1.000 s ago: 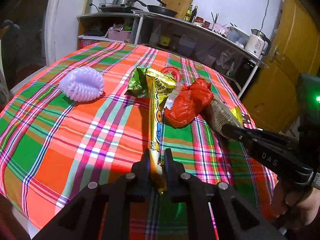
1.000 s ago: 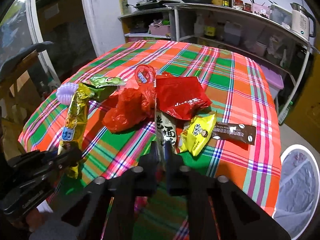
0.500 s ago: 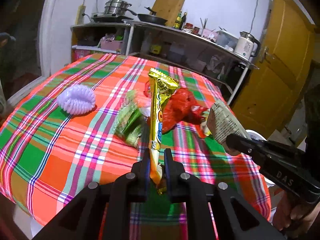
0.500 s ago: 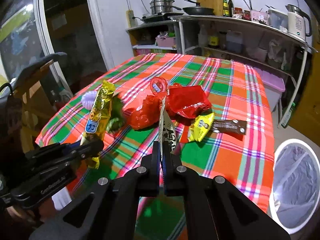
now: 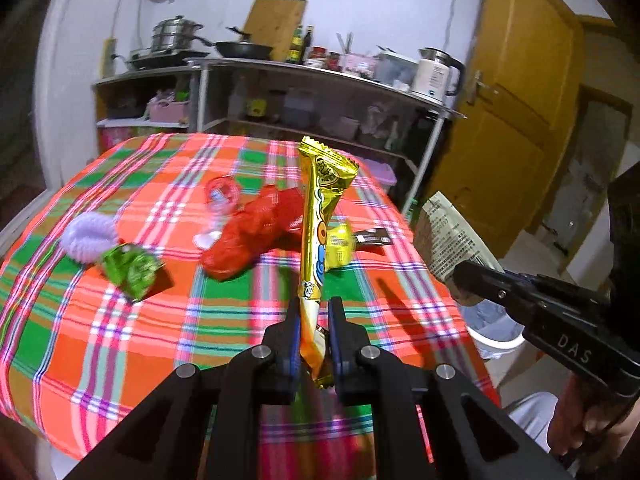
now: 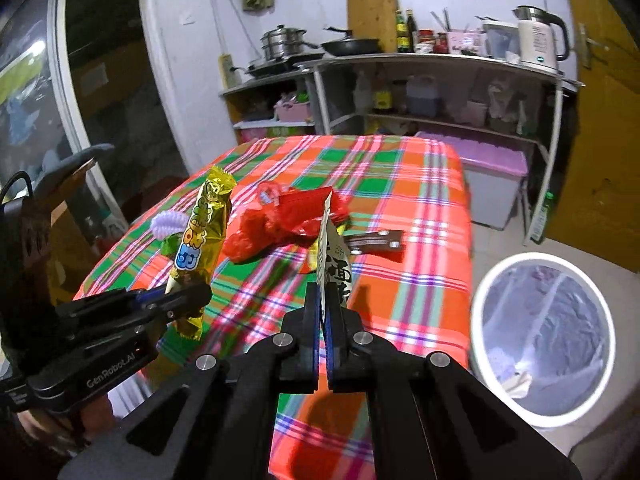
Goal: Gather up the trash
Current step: 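Carry the gold wrapper and beige packet over the trash bin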
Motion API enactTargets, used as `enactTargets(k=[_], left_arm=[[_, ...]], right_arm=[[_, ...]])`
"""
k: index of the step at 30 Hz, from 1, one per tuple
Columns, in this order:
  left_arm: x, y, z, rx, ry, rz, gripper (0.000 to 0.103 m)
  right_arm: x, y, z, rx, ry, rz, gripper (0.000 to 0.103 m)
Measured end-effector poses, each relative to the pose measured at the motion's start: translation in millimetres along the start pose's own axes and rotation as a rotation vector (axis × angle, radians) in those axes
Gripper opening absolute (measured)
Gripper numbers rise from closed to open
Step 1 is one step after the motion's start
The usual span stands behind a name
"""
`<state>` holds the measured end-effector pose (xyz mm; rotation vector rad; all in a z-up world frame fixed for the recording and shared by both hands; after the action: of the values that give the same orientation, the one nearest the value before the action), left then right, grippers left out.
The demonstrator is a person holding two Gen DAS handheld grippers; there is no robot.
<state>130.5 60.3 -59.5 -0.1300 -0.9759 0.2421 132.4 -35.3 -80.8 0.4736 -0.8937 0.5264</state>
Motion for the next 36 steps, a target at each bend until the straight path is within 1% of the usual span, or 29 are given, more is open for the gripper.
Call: enactTargets(k=[8,22,29,36], left_arm=[[6,-46,-12,-0.072,0.011,-0.077,0.012],[7,-129,-47,-0.194,0.050,-0.185,0.012],[1,-167,-71,-0.248,0.086,-0.219,0.012],[-12,-189,-99,-0.277,0.144,-0.231,0.012]], right_arm=[[-4,-41,19,-0.068,-0.021,-0.055,0.002],[-23,-132,50,-0.206,-0.040,-0.190,0.002],[-33,-165,54,-0.247,-0.032,-0.244,0.002],[-50,-195,48,-0.268,-0.001,-0.295,0.002]])
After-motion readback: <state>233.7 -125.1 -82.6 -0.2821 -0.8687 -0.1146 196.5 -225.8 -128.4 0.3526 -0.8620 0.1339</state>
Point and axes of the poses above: each gripper's, at about its wrist camera, not at the fingertips, and z roughly against the way its jaws point, y to its left, x to its top, the point moved 10 cm from there along -z, roughly the way its jaws point, and after that the axes turned 4 degrees about -y, right-handed, at the moved point
